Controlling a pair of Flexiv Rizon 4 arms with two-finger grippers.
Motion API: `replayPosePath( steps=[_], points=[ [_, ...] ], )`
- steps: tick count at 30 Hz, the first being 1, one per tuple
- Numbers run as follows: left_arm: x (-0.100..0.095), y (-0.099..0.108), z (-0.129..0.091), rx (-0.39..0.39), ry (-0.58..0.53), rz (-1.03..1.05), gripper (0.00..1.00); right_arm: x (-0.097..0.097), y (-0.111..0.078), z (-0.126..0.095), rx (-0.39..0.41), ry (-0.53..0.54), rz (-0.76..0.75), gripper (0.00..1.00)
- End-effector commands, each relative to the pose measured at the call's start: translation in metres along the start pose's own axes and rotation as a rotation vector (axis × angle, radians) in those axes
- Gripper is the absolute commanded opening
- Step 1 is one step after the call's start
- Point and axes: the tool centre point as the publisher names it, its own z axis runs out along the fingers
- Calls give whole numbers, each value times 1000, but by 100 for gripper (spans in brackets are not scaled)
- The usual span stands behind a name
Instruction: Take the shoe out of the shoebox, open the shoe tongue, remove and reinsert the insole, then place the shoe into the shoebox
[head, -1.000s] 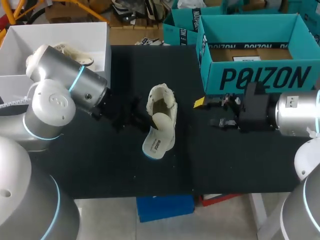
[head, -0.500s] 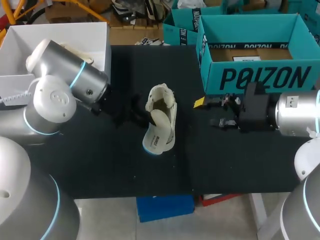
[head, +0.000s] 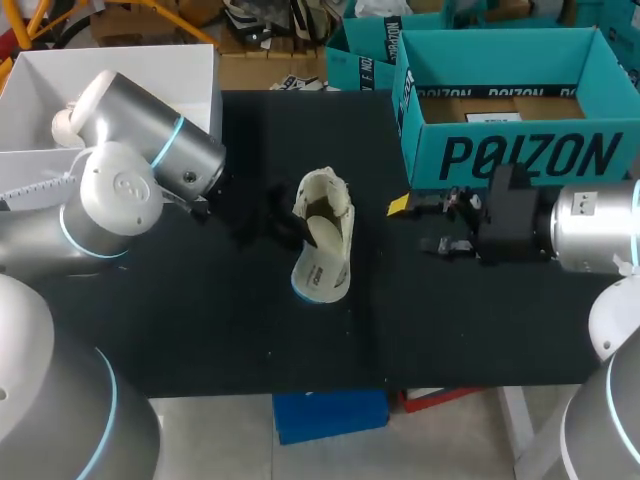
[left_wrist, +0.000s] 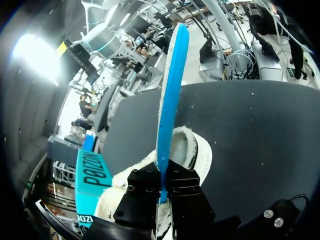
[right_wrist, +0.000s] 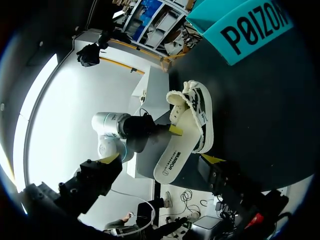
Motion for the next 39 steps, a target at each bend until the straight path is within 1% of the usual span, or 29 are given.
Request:
replayPosePath(
  steps=[1,7,14,26,39],
  points=[
    [-1,7,4,-3,5,-2,0,1,0,1,-1,-2,1,100],
    [-5,13,1,-31,8,2,0,1,0,1,-1,-2,1,100],
    [-4,20,-1,-52,15,-3,0,1,0,1,-1,-2,1,100],
    [3,31,8,-57,13,-32,0,1,0,1,-1,-2,1,100],
    [-8,39,10,-73,-24,-12,0,1,0,1,-1,-2,1,100]
  ],
)
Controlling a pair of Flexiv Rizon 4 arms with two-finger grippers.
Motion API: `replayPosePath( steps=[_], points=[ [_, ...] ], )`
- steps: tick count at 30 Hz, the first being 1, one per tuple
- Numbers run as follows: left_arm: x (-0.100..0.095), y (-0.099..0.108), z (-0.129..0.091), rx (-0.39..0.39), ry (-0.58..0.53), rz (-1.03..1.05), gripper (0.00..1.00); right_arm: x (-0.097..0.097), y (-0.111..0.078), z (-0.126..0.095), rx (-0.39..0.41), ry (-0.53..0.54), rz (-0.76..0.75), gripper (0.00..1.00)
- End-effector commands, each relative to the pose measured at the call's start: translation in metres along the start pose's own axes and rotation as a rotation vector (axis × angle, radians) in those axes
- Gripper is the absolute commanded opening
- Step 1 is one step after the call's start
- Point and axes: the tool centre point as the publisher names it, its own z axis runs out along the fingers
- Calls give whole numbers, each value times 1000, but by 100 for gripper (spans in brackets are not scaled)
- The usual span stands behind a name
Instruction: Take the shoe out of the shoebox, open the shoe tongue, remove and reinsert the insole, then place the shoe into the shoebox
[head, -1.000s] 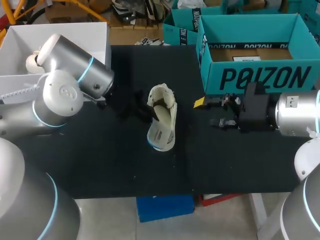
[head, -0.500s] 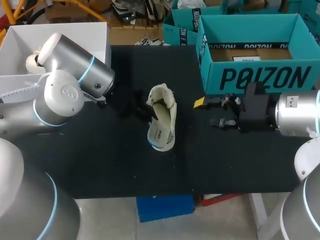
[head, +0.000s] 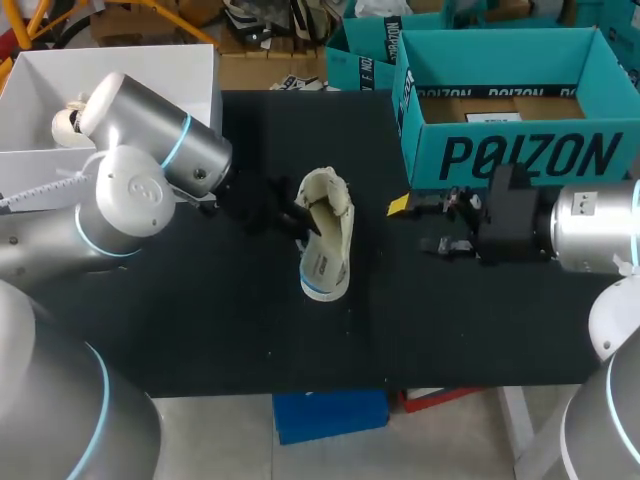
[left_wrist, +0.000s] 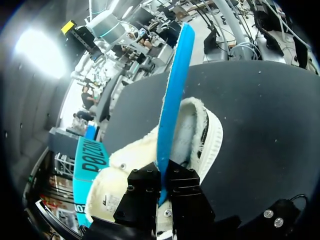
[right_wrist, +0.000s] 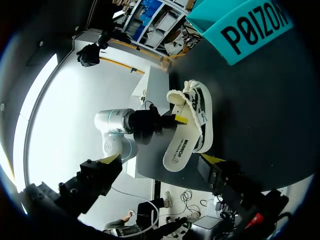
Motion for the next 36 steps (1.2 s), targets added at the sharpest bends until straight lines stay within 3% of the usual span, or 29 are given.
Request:
replayPosePath(
  steps=[1,2,3,4,8,20,36],
  points=[
    [-1,1,2,-3,1,6,0,1,0,1,-1,-2,1,100],
    [-1,2,3,-4,1,6,5,1,0,1,-1,-2,1,100],
    [-1,2,3,-4,2,6,22,1,0,1,-1,-2,1,100],
    [-1,2,2,-5,2,6,29,1,0,1,-1,-2,1,100],
    [-2,0,0,-6,-2,7,46,1,0,1,-1,-2,1,100],
    [-16,-28,-9,33,-28,58,38,1,0,1,-1,-2,1,100],
    [-9,-51,-9,111,61,82,40,1,0,1,-1,-2,1,100]
  ],
)
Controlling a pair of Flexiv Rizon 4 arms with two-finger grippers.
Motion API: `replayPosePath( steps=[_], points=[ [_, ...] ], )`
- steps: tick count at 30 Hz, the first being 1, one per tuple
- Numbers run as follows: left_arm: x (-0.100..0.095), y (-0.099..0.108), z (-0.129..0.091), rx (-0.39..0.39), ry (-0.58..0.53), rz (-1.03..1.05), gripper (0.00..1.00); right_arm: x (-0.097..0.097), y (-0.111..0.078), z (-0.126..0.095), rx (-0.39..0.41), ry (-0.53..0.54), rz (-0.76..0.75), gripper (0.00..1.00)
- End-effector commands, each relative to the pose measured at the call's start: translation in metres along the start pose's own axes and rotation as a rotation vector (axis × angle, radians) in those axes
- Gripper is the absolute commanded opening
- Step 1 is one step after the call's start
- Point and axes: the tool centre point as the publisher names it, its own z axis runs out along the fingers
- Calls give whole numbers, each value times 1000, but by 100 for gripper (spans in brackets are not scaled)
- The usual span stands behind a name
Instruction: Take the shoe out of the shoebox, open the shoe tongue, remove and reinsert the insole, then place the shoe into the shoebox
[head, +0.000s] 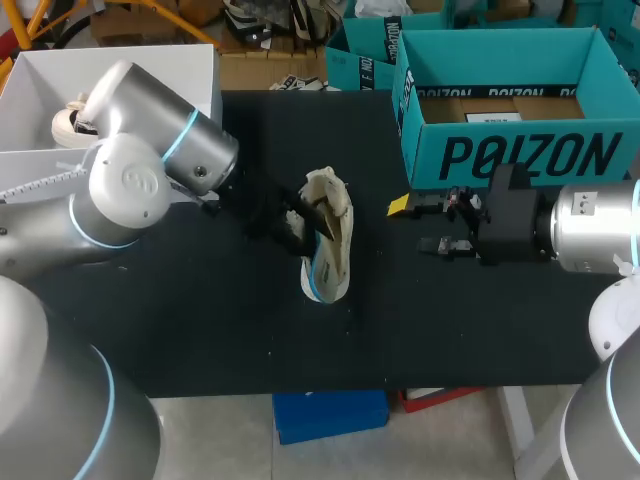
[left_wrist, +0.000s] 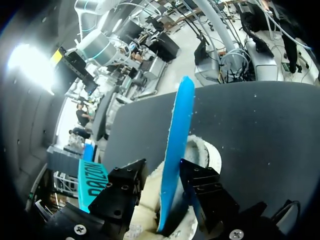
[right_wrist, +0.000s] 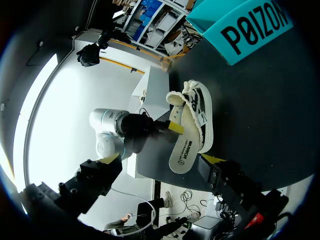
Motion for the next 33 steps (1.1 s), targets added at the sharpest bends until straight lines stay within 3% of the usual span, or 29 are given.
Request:
replayPosePath(
  steps=[1,13,14,15,16,33],
  points=[
    [-1,-1,-3,4,16,1,40,1,0,1,-1,-2,1,100],
    [6,-12,-2,60,99,6,31,1,0,1,-1,-2,1,100],
    [7,-13,-2,61,100,6,24,1,0,1,-1,-2,1,100],
    [8,-13,-2,62,104,7,3,1,0,1,-1,-2,1,100],
    [8,-14,-2,66,111,6,0,1,0,1,-1,-2,1,100],
    [11,-9,1,54,61,17,0,1,0,1,-1,-2,1,100]
  ],
)
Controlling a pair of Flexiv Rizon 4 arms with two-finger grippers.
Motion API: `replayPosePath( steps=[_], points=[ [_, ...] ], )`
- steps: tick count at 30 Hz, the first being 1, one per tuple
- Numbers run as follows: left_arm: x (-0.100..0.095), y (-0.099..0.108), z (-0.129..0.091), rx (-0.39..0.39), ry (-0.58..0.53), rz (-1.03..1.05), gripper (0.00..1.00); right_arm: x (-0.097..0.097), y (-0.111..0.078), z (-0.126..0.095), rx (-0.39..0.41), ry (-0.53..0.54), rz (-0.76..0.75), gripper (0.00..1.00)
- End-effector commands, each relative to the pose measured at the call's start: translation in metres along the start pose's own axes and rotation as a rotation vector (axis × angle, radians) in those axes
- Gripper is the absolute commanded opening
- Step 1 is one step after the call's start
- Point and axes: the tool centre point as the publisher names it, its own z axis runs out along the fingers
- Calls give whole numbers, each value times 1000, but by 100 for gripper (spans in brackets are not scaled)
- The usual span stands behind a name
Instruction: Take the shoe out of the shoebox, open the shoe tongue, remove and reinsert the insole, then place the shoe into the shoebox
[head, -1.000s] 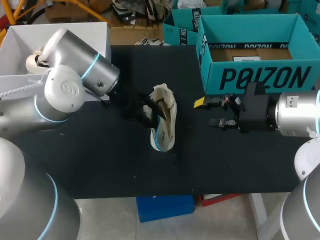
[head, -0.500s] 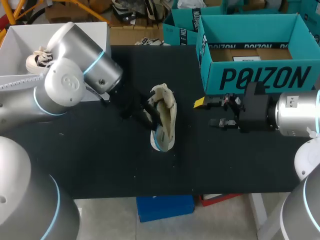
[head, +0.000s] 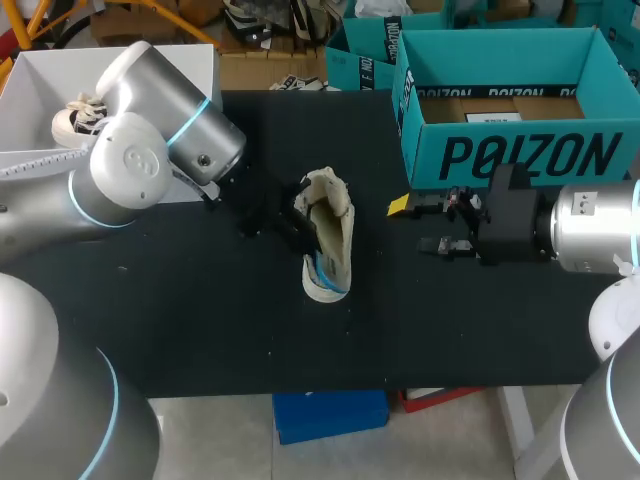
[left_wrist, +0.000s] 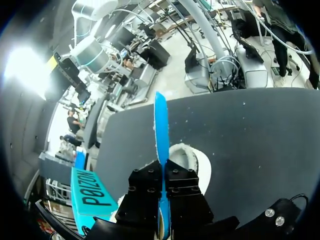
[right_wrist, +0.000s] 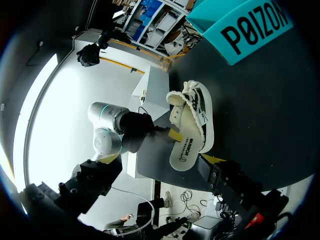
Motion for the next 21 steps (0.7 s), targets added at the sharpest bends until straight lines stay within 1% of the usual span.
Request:
replayPosePath(
  steps=[1,4,11,21],
  points=[
    [4,2,2,-22,-30,4,0,1,0,1,-1,-2,1,100],
    [3,8,1,-50,-65,8,0,1,0,1,-1,-2,1,100],
    [1,18,4,-75,-107,18,0,1,0,1,-1,-2,1,100],
    [-2,33,-1,-138,-137,53,0,1,0,1,-1,-2,1,100]
  ],
)
